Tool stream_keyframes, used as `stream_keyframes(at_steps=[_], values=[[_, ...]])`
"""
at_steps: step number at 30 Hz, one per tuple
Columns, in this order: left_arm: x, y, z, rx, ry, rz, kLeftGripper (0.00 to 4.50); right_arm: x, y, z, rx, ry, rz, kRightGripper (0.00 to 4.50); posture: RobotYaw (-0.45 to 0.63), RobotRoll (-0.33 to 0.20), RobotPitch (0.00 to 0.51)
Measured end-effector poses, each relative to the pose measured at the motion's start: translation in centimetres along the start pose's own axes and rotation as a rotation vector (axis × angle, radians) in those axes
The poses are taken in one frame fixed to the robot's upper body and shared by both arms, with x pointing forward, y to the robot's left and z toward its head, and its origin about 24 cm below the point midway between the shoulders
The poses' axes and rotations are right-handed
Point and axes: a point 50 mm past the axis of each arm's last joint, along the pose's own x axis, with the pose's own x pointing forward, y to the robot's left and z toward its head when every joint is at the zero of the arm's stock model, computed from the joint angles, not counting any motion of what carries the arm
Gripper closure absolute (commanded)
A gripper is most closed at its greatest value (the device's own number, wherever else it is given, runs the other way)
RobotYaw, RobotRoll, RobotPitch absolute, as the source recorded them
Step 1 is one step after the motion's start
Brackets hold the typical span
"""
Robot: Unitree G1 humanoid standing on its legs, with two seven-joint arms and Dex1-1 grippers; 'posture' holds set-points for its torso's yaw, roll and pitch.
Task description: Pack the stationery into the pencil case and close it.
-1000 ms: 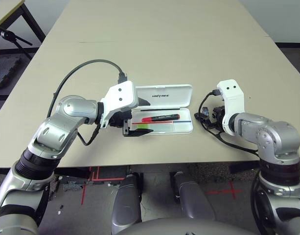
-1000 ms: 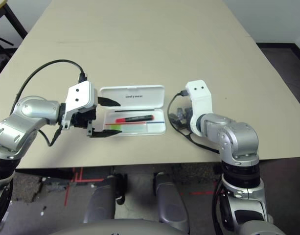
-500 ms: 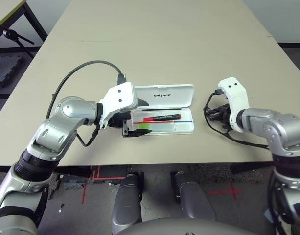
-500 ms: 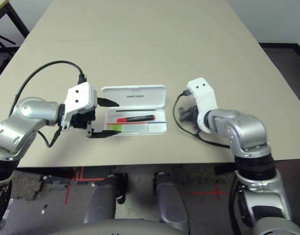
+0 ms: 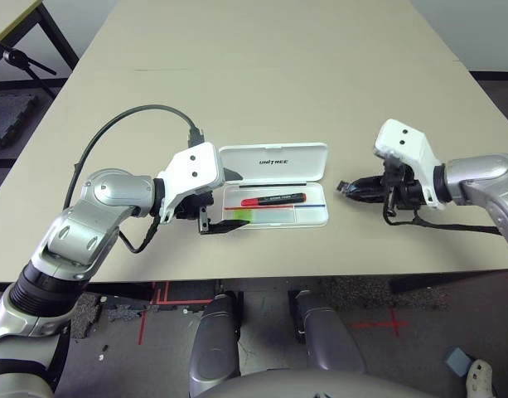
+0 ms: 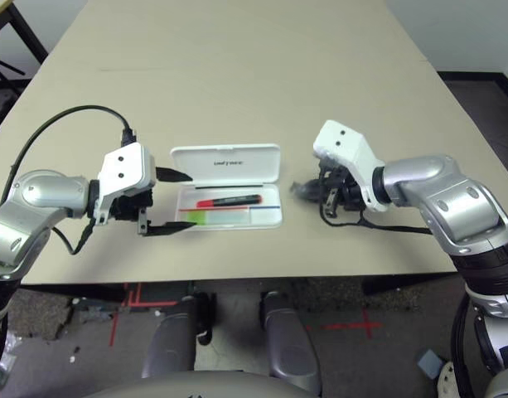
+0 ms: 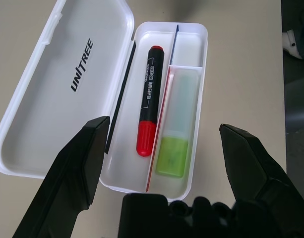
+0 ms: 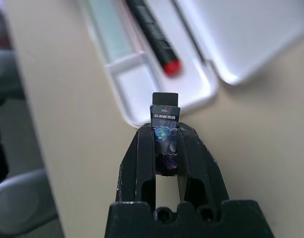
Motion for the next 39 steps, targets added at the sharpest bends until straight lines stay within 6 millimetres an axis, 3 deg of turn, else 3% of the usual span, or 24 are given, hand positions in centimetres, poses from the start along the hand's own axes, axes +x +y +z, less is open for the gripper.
stream_keyframes(at_steps=[10, 27, 31, 36, 38, 39], values=[[0.3, -0.2, 0.0, -0.004, -0.003, -0.003, 0.00, 3.3, 0.3, -0.1, -0.106, 0.024, 0.118, 4.18, 0.00, 0.000, 0.192], [0.4, -0.3, 0.1, -0.004, 0.004, -0.006, 0.00, 5.1, -0.3, 0.4, -0.181, 0.007, 0.102, 4.18, 0.00, 0.000, 0.187], [0.4, -0.3, 0.1, -0.004, 0.005, -0.005, 0.00, 5.5, -0.2, 0.6, -0.186, 0.001, 0.104, 2.82, 0.00, 0.000, 0.185], [0.4, -0.3, 0.0, -0.006, 0.006, -0.004, 0.00, 5.6, -0.6, 0.7, -0.175, -0.002, 0.077, 0.76, 0.00, 0.000, 0.186], [0.4, -0.3, 0.0, -0.007, 0.008, -0.004, 0.00, 5.3, -0.8, 0.8, -0.153, -0.021, 0.074, 0.12, 0.00, 0.000, 0.186], [0.3, -0.3, -0.1, -0.009, 0.012, -0.003, 0.00, 5.0, -0.9, 0.9, -0.139, -0.032, 0.075, 0.05, 0.00, 0.000, 0.189]])
